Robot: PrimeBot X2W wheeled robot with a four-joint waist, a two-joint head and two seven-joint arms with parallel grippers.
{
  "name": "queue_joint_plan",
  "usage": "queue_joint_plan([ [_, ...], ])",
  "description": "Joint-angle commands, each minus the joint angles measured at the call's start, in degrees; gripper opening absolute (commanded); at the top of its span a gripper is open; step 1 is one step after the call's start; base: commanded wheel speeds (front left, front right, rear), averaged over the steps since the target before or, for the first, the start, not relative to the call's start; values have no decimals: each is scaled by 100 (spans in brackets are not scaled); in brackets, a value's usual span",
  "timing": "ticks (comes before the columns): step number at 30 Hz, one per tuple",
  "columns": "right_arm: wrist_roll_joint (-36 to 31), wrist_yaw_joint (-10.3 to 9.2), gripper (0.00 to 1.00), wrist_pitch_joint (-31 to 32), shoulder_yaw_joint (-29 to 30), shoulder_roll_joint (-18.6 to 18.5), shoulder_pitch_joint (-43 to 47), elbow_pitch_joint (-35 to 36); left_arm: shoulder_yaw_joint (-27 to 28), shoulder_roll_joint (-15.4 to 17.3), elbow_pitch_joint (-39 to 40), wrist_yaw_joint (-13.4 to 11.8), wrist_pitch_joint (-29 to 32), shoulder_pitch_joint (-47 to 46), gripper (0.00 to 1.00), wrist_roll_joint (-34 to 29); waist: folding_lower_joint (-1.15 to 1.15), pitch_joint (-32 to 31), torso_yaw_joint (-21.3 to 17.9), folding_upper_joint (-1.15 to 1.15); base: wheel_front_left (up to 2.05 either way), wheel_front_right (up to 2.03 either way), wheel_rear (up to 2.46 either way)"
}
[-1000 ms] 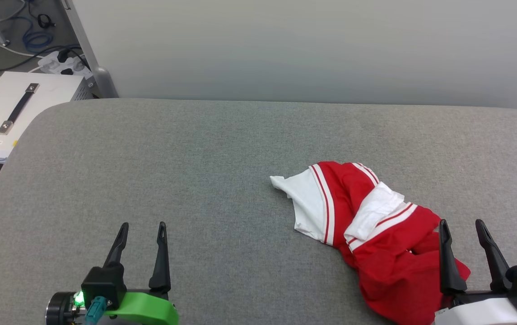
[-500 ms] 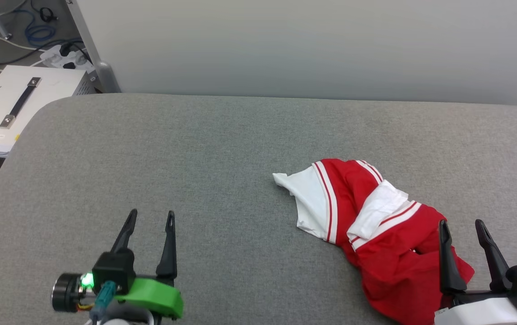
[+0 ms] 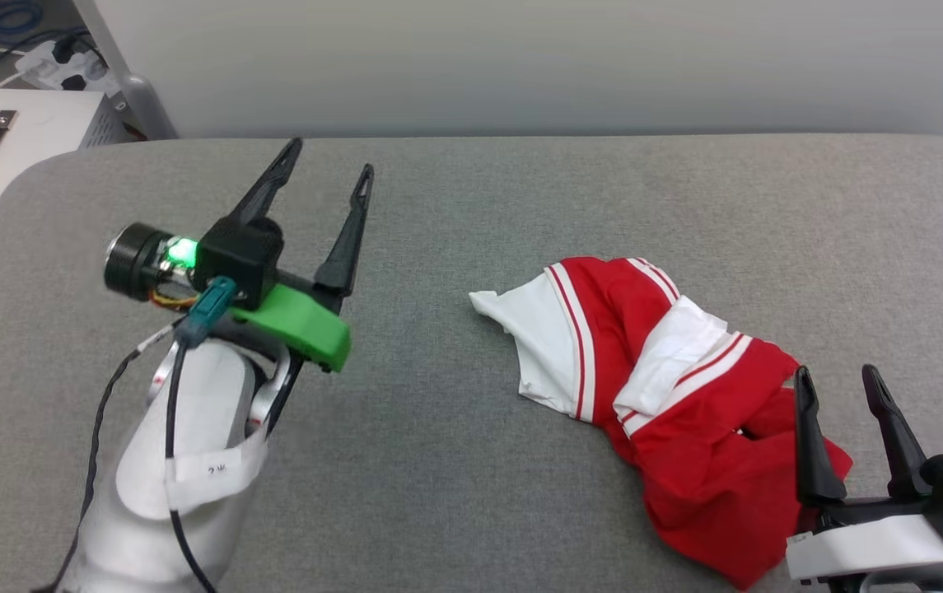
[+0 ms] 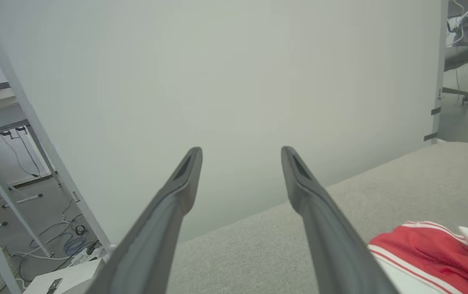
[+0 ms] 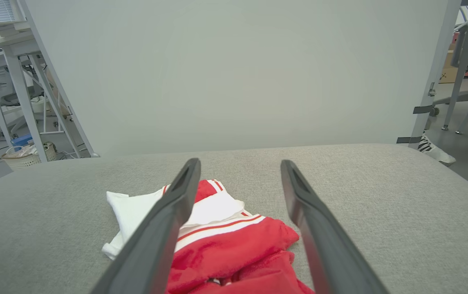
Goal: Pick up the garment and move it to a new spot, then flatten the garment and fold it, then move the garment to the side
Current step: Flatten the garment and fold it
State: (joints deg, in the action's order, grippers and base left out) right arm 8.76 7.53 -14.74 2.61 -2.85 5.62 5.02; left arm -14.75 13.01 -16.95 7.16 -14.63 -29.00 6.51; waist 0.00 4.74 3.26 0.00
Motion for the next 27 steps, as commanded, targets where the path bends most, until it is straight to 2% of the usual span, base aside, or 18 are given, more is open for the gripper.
queue_joint_plan([
  [1, -19, -4, 100, -26, -1, -3, -89, 22, -266, 99, -170, 30, 57, -317, 100, 234, 0, 187, -174, 0, 0, 0, 0],
  [7, -1, -4, 100, -26, 16, -3, -243, 41, -1611, 463, -806, 31, 997, -1513, 100, 1497, 0, 471, -355, 0, 0, 0, 0],
  [12, 27, -4, 100, -26, 10, -3, -409, 63, -2688, 582, -1092, 32, 2259, -2247, 100, 2710, 0, 723, -491, 0, 0, 0, 0],
  [17, 53, -4, 100, -26, -25, -3, -612, 78, -3602, 722, -1249, 32, 3534, -2863, 100, 3591, 0, 989, -654, 0, 0, 0, 0],
  [21, 87, -4, 100, -26, -58, -3, -753, 92, -4207, 833, -1388, 32, 4255, -3252, 100, 3999, 0, 1200, -790, 0, 0, 0, 0],
  [27, 121, -4, 100, -26, -62, -3, -913, 105, -5081, 871, -1675, 33, 4785, -3629, 100, 4296, 0, 1501, -946, 0, 0, 0, 0],
])
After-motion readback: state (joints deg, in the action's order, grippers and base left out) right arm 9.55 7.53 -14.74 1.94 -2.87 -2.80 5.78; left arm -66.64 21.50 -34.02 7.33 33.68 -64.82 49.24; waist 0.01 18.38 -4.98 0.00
